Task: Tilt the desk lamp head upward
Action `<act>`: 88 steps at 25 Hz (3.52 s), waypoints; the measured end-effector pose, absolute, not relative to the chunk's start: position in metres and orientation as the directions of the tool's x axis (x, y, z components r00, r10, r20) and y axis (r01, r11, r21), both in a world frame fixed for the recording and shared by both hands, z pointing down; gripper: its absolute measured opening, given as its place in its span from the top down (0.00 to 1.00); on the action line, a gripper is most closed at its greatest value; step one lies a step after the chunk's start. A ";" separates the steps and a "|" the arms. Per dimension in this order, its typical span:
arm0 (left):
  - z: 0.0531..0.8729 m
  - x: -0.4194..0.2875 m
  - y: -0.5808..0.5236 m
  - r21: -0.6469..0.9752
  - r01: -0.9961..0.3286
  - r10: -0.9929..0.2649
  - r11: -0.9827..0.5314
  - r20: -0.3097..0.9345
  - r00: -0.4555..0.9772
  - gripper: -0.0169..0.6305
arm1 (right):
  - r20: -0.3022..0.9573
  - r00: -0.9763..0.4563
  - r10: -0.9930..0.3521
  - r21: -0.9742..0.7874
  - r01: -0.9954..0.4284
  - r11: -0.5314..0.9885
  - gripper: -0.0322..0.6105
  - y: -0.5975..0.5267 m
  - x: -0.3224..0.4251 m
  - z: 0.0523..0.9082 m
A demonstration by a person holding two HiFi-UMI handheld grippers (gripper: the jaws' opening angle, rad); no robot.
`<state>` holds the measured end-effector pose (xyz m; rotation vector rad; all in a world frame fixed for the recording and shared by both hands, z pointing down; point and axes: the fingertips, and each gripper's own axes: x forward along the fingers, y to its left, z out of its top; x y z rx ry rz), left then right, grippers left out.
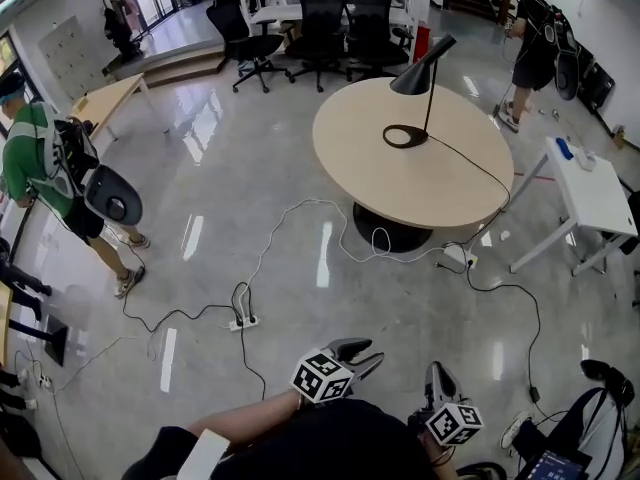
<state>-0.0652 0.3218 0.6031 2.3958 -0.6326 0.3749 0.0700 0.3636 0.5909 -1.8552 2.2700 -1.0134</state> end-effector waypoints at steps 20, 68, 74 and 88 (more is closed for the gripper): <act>0.627 -0.117 0.199 0.518 -0.607 -0.417 -0.602 0.444 0.793 0.70 | 0.410 -0.380 -0.829 -0.485 -0.861 0.155 0.94 0.222 0.021 0.604; 0.593 0.013 -0.141 0.464 -0.570 -0.461 -0.678 0.335 0.822 0.70 | 0.408 -0.326 -0.853 -0.417 -0.897 0.143 0.94 -0.102 0.152 0.593; 0.586 -0.008 -0.198 0.482 -0.583 -0.508 -0.655 0.290 0.811 0.70 | 0.386 -0.262 -0.884 -0.364 -0.924 0.115 0.94 -0.154 0.170 0.568; 0.509 -0.006 -0.320 0.385 -0.719 -0.719 -0.579 0.176 0.673 0.70 | 0.215 -0.399 -0.891 -0.275 -0.901 0.336 0.94 -0.293 0.184 0.482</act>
